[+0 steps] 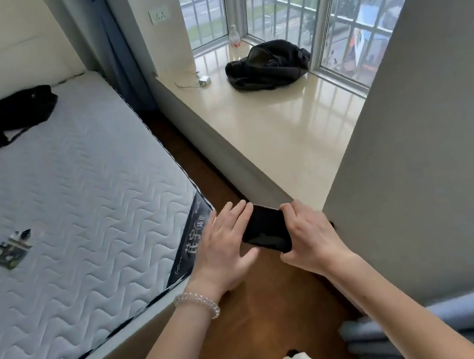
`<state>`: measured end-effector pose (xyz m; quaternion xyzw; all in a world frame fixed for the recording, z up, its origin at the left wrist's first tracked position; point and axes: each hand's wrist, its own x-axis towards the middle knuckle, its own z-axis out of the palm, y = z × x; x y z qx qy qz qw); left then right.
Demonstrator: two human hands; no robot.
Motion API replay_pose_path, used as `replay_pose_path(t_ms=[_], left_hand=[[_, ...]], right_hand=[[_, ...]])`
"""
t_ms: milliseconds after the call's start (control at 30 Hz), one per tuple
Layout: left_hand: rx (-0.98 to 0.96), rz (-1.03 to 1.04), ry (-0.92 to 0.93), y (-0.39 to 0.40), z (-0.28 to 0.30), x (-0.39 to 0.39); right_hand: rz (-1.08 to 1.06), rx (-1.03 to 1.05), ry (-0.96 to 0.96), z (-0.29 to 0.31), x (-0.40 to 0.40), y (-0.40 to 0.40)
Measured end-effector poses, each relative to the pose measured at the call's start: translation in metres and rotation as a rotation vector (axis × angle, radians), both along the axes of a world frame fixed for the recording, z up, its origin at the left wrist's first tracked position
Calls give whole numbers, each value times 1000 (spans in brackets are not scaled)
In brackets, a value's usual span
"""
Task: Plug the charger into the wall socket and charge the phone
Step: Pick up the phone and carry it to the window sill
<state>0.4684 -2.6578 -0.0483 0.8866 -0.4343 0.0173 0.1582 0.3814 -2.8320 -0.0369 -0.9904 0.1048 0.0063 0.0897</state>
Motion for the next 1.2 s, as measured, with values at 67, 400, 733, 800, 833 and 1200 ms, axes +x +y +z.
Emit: replay_pose_path(t_ms=[67,400,733,800,833,1200], left_hand=[[13,62,13,-5,-2,15],[67,159,14,-17,-22,131],[49,205,-64,-23,-4,271],[76,210,-85,-25,-6,290],[80,214,-86,-26,-7,299],[124,294,21,-71,-32,393]], right_hand=[[-8,16,1,-4,18,-12],[-85,71,-11,-27,139,-32],[-149,69,-118,-9,270,-36],[-146,60,-116,-6,290,-38],[-143,56,-113,-5,300,-40],[-77,99,-55,-21,413,-100]])
